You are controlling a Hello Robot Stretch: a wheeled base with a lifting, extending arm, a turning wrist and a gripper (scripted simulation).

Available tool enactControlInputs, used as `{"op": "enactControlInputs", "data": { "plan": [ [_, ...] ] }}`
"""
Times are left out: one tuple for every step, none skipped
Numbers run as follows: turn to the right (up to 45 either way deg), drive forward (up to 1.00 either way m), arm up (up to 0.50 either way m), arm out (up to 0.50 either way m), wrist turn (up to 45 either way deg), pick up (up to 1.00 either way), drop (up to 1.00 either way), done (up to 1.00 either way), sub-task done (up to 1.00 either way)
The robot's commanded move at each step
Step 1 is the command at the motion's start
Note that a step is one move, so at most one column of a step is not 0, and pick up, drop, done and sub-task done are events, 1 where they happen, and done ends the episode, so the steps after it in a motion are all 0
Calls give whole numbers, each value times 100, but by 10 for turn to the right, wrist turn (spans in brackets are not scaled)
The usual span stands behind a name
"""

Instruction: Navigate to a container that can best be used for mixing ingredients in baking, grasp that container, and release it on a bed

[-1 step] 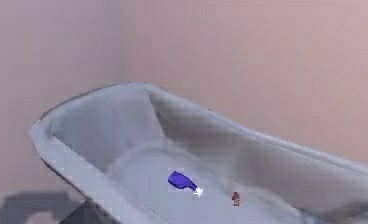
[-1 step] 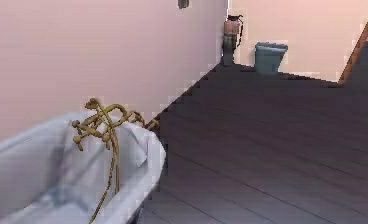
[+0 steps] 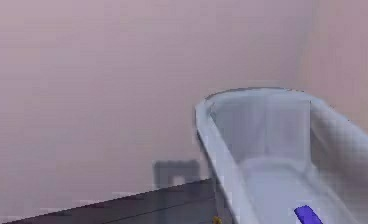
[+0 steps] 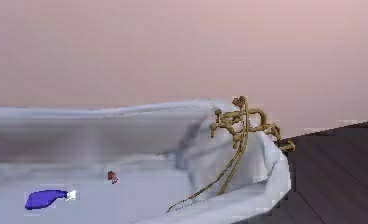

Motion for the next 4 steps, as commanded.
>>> {"op": "enactControlInputs", "data": {
  "plan": [
    [-450, 0, 0, 0, 0, 0, 0, 0, 0],
    [-450, 0, 0, 0, 0, 0, 0, 0, 0],
    [-120, 0, 0, 0, 0, 0, 0, 0, 0],
    [0, 5, 0, 0, 0, 0, 0, 0, 0]
  ]
}}
